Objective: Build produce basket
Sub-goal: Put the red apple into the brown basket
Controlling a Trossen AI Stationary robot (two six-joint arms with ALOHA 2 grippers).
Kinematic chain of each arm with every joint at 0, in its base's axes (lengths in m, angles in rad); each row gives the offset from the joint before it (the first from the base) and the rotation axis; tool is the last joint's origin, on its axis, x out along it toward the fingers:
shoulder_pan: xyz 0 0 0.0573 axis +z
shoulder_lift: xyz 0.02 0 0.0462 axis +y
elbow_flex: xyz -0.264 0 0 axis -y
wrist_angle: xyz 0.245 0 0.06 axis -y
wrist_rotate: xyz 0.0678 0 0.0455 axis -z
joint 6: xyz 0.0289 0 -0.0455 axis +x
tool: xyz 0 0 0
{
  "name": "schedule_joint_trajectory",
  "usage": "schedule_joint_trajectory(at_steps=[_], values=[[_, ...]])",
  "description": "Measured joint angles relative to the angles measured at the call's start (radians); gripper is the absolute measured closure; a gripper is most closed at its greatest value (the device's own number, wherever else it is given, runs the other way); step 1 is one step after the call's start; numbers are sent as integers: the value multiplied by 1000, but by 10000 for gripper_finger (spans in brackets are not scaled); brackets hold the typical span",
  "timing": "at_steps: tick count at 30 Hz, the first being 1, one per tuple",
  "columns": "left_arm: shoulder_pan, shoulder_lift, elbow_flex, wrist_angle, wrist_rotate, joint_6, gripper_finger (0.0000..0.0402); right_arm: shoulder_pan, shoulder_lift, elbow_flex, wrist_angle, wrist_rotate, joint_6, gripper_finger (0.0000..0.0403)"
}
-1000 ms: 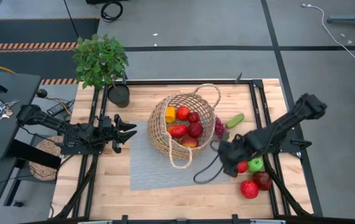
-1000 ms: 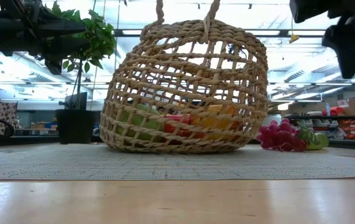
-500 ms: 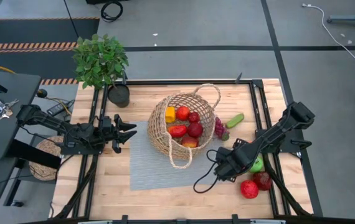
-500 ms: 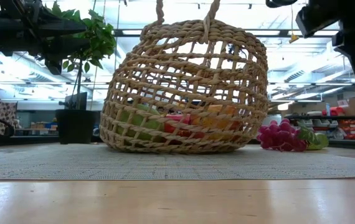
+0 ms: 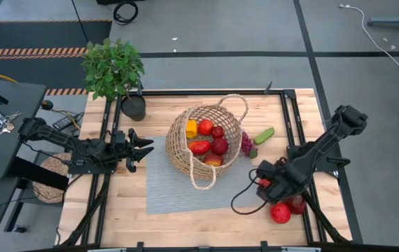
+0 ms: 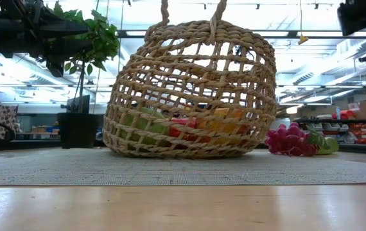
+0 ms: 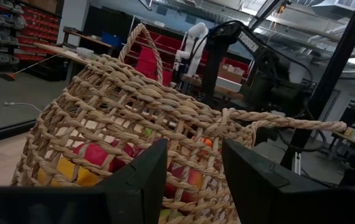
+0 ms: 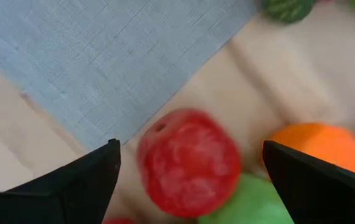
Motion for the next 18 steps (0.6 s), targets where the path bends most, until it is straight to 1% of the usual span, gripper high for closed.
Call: schedule_joint_trajectory(at_steps=[3,6,10,18], values=[[0,0,0,0,0,0,241,0,-21,-64,99,-45,29,5],[0,0,0,0,0,0,241,-1,-13,-110,171,-74,35,4],[0,0,0,0,0,0,241,0,34,-148,205,-106,20,3],[0,0,0,0,0,0,241,-16,121,-150,223,-146,-66,6]])
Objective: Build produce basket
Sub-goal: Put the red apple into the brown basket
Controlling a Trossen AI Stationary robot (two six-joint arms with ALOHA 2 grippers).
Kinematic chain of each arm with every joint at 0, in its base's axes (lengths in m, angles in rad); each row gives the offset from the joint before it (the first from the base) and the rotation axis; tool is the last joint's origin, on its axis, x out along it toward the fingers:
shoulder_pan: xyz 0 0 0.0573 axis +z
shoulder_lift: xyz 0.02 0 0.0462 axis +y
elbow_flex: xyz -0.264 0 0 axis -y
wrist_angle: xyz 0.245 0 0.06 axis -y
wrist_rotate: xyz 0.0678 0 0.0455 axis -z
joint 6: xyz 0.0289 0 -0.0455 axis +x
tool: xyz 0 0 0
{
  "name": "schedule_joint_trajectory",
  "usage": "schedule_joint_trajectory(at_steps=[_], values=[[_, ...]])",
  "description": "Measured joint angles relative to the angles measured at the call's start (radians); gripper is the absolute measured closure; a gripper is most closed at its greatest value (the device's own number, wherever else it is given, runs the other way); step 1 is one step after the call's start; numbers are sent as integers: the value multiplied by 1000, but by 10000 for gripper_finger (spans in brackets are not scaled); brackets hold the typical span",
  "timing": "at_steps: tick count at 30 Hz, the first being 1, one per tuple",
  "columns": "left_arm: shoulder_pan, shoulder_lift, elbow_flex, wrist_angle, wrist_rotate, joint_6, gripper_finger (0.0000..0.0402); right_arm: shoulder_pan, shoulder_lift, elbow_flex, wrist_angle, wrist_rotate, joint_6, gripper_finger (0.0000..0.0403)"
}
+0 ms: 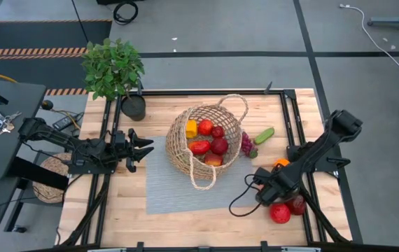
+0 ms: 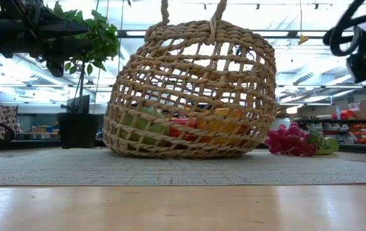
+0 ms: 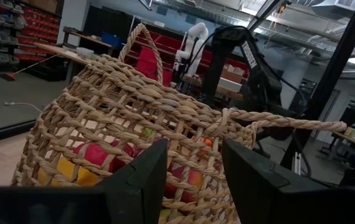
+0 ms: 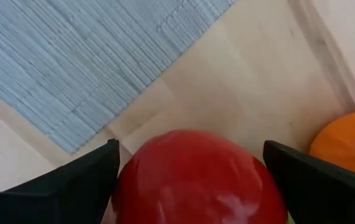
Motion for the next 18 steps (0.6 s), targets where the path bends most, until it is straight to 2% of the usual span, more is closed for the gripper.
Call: schedule_joint_trajectory(at_steps=[8,13,18], values=[[0,0,0,0,0,0,241,-9,12,2,-1,-24,-34,46],[0,0,0,0,0,0,241,-16,10,18,-8,-23,-41,51],[0,0,0,0,0,0,241,-43,10,97,-36,51,-111,53]])
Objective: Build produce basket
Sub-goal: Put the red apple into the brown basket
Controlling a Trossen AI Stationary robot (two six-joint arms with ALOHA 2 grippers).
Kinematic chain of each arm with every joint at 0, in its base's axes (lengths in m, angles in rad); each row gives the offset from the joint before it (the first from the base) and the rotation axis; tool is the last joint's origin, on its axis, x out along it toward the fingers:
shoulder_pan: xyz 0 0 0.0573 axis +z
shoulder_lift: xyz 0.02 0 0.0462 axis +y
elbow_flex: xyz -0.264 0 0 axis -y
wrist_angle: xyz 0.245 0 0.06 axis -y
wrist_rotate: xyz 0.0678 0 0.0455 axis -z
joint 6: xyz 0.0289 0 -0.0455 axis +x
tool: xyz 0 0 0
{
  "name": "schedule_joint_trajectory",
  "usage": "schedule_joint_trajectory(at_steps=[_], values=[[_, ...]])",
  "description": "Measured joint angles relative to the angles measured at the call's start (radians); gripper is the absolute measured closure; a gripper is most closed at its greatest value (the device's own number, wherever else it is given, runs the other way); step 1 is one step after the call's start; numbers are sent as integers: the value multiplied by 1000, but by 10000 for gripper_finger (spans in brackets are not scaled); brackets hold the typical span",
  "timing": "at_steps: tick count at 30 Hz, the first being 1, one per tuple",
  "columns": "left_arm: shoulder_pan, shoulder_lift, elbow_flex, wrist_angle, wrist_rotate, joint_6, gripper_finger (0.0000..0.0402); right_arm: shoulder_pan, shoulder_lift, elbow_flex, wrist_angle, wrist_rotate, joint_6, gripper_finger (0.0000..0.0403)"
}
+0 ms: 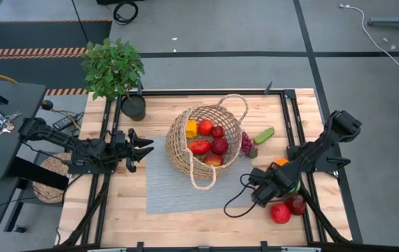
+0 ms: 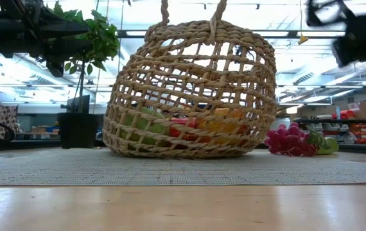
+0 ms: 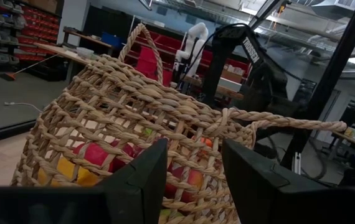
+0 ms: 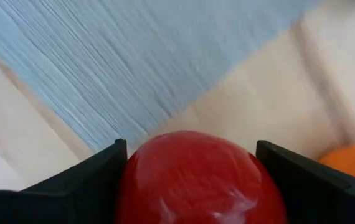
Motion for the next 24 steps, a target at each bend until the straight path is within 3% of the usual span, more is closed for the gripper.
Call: schedule_joint_trajectory(at_steps=[9,24], values=[[0,0,0,0,0,-1,241,-86,0,207,-35,224,-217,54],[0,0,0,0,0,0,241,-308,-2,704,-77,377,-773,54]])
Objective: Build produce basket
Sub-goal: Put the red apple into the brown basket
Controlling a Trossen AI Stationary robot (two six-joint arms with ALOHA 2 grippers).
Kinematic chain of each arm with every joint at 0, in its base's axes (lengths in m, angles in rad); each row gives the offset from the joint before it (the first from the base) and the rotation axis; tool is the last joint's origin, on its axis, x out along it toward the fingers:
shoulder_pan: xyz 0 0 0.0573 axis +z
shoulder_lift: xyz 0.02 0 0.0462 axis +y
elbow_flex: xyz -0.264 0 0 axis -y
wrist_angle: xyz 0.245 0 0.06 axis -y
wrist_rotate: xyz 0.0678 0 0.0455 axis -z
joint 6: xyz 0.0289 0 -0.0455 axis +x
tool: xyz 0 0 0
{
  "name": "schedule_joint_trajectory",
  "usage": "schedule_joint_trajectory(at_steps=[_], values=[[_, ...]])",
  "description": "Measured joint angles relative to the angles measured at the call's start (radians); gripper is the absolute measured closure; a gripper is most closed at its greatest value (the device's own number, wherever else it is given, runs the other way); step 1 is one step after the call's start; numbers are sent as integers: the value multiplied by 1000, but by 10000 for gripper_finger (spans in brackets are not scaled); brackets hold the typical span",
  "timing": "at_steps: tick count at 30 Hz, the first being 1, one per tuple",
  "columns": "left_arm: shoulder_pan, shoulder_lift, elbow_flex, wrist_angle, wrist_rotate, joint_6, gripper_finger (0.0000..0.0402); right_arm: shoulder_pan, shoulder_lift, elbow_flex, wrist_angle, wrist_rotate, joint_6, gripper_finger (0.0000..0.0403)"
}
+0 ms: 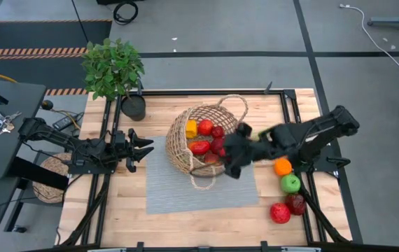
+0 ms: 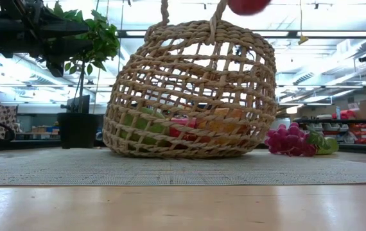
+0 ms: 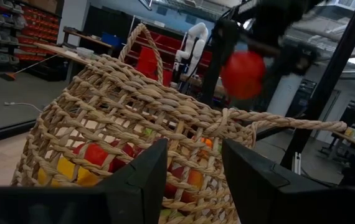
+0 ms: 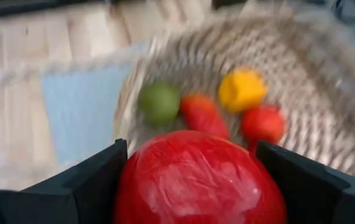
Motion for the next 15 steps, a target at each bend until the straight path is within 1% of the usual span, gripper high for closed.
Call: schedule_joint_trajectory(at_steps=[4,8,10,15], values=[[0,0,0,0,0,0,241,-60,0,51,73,-5,-167,54],[0,0,0,0,0,0,241,-107,0,68,153,-57,-305,54],[0,0,0,0,0,0,241,-130,0,70,173,-94,-343,54],[0,0,0,0,0,0,241,-182,10,70,186,-184,-356,54]])
